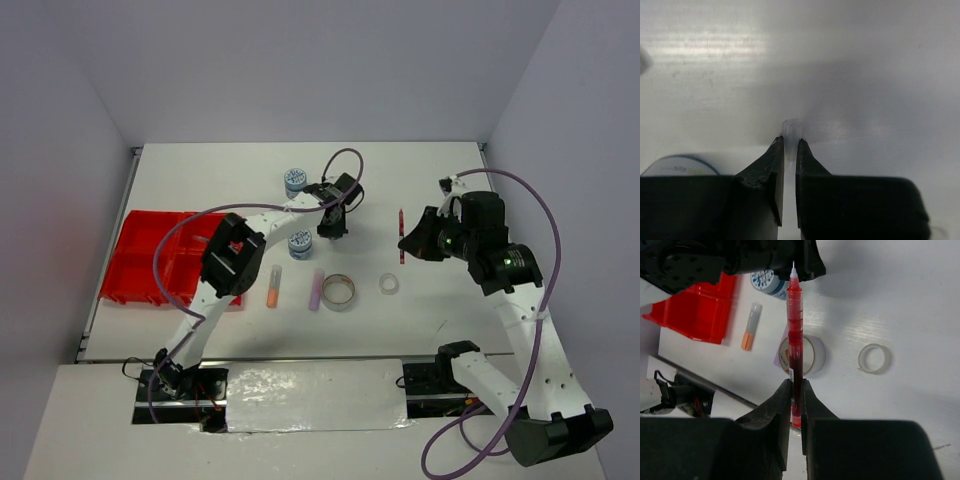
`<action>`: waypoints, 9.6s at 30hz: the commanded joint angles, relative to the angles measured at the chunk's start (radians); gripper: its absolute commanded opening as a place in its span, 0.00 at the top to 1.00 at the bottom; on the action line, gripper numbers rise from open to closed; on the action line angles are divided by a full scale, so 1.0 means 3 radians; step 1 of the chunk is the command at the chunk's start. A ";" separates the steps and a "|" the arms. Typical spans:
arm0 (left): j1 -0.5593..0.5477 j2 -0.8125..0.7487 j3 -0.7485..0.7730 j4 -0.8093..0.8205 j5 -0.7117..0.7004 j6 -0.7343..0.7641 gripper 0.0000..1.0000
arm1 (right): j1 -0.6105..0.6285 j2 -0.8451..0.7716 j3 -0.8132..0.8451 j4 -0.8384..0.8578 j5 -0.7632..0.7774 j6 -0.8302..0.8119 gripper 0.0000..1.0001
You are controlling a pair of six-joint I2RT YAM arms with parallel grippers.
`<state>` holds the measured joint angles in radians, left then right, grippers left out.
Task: Sort the stationery into containers
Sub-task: Close the pen cap on the pen.
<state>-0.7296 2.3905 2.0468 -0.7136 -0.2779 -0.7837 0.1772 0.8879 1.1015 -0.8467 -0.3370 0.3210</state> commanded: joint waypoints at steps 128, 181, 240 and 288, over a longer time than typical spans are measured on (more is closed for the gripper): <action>0.1246 -0.4568 -0.2921 0.1959 0.1775 -0.0425 1.00 | 0.2390 0.1361 0.0634 0.1984 0.0587 0.0500 1.00; 0.1297 -0.4542 -0.3054 0.2102 0.1765 -0.0466 1.00 | 0.2390 0.1356 0.0664 0.1938 0.0525 0.0490 1.00; 0.1302 -0.4614 -0.2947 0.1939 0.1647 -0.0404 1.00 | 0.2385 0.1520 0.0808 0.1912 0.0500 0.0479 1.00; 0.1302 -0.4747 -0.3197 0.2097 0.1755 -0.0501 1.00 | 0.2380 0.1801 0.1380 0.2009 0.0689 0.0653 1.00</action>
<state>-0.3370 0.9886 1.0992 -0.1036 0.2134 -0.9234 0.8940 1.4269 1.4448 -0.3248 -0.1539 0.5053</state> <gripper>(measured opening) 0.186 0.146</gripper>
